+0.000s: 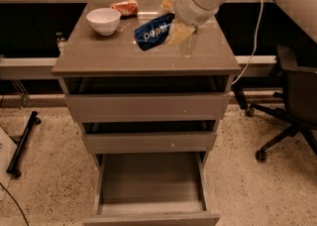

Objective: Pick pepsi can from bottom drawer and place on counter

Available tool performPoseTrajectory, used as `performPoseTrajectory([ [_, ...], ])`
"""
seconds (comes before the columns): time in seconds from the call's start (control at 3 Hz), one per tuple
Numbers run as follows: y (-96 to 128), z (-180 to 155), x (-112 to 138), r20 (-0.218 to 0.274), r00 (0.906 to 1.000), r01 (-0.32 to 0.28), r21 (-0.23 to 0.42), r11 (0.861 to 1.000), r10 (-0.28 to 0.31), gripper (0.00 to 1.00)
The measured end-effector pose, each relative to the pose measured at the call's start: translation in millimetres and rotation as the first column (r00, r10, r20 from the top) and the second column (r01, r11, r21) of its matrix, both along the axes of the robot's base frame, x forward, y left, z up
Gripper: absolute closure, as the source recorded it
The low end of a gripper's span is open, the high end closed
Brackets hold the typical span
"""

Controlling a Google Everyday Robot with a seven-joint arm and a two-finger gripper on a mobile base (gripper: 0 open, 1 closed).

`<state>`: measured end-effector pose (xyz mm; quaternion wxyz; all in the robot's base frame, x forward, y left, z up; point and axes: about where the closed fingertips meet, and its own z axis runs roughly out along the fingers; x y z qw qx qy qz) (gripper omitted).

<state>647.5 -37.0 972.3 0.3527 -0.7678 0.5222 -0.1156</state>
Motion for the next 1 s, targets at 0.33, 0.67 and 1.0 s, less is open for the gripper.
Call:
performPoseTrajectory([
  [0.33, -4.3, 7.4, 40.2, 0.018, 0.9998, -0.011, 0.016, 1.000, 0.011, 1.00],
  [0.67, -8.7, -2.1, 73.4, 0.015, 0.9998, -0.016, 0.044, 0.999, 0.015, 1.00],
  [1.0, -9.6, -20.2, 99.8, -0.001, 0.9999, -0.016, 0.056, 0.998, 0.016, 1.00],
])
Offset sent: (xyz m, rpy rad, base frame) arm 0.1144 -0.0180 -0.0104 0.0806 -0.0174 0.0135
